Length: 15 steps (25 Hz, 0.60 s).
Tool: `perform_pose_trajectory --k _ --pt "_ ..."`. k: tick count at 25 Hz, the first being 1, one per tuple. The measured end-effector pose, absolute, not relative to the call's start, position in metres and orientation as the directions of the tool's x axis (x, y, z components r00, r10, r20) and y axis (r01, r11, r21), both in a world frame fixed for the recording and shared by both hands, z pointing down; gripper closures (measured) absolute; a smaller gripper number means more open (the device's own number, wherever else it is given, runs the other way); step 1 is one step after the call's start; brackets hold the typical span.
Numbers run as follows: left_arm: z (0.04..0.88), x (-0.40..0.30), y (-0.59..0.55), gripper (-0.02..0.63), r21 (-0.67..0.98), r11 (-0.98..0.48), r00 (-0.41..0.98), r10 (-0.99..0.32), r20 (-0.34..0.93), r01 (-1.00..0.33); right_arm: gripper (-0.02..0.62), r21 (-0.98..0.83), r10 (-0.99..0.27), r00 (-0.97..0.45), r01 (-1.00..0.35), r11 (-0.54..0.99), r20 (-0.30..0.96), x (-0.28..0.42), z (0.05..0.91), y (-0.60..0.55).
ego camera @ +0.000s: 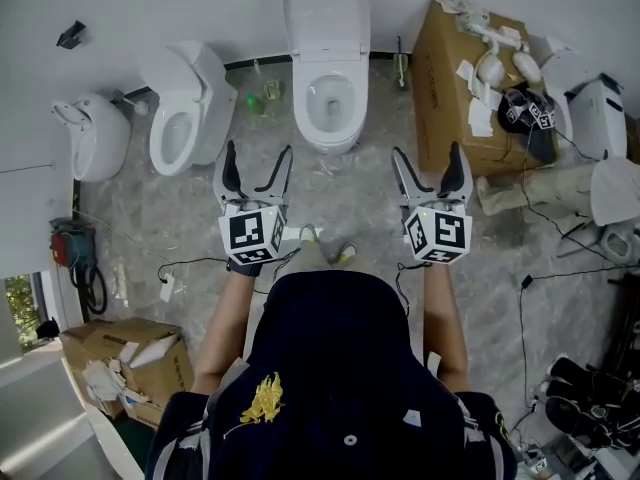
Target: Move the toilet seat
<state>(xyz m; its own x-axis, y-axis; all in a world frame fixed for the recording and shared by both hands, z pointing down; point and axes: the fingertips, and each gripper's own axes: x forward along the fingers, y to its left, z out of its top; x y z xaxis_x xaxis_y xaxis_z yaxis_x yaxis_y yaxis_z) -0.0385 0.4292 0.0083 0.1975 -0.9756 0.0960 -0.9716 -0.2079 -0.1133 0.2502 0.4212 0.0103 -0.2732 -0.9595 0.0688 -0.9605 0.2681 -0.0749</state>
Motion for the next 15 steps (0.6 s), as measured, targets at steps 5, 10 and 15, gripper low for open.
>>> perform_pose_trajectory --k 5,10,15 --pt "0.011 -0.053 0.424 0.184 -0.136 -0.189 0.175 -0.979 0.109 -0.973 0.127 -0.090 -0.950 -0.303 -0.951 0.297 0.076 0.242 0.017 0.408" --pt "0.019 -0.069 0.406 0.184 -0.126 -0.163 0.150 -0.983 0.106 -0.978 0.127 -0.083 -0.952 -0.297 -0.953 0.291 0.071 0.240 0.019 0.392" --pt "0.029 -0.070 0.369 0.184 -0.115 -0.177 0.164 -0.980 0.109 -0.978 0.127 -0.086 -0.957 -0.276 -0.959 0.269 0.087 0.239 0.026 0.362"
